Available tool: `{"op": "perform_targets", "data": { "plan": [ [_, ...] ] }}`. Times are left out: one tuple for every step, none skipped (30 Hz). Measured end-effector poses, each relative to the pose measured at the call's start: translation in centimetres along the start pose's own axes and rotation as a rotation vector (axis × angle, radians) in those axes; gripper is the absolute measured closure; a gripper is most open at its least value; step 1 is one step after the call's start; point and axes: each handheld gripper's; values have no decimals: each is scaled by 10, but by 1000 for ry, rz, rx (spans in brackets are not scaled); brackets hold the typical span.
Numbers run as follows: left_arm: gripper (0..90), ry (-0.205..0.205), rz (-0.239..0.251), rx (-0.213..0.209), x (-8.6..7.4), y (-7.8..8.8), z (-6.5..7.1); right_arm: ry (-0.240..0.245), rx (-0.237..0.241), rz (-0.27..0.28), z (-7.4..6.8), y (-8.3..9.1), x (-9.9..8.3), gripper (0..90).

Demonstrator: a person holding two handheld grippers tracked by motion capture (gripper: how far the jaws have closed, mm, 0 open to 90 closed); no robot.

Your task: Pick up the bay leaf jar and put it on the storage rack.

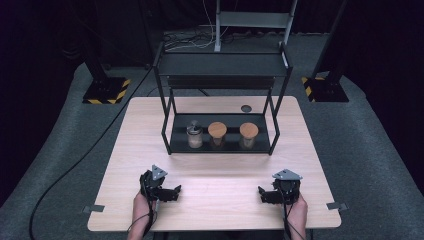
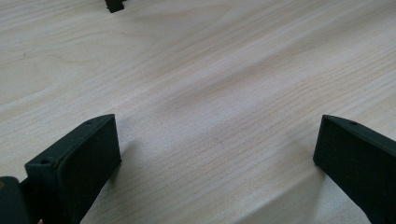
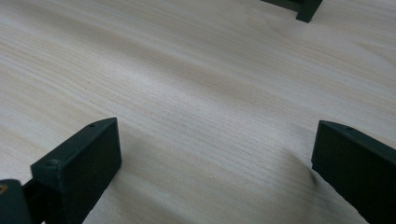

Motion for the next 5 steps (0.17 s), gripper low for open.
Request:
{"op": "perform_targets", "data": {
  "plan": [
    [1, 0, 0, 0, 0, 0, 0, -3, 3, 0, 0, 0, 0, 6],
    [1, 0, 0, 0, 0, 0, 0, 1, 4, 3, 0, 0, 0, 7],
    [1, 0, 0, 0, 0, 0, 0, 3, 1, 7, 0, 1, 0, 6],
    [1, 0, 0, 0, 0, 0, 0, 4, -3, 8, -1, 1, 0, 6],
    [1, 0, 0, 0, 0, 0, 0, 4, -3, 5, 0, 1, 0, 6]
  ]
}}
Point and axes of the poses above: each handheld gripper's, and its own axes: y roughly backward along the jaws, x roughly out of its top, z roughly to its right, and after that the axes turned 11 degrees about z, right-handed
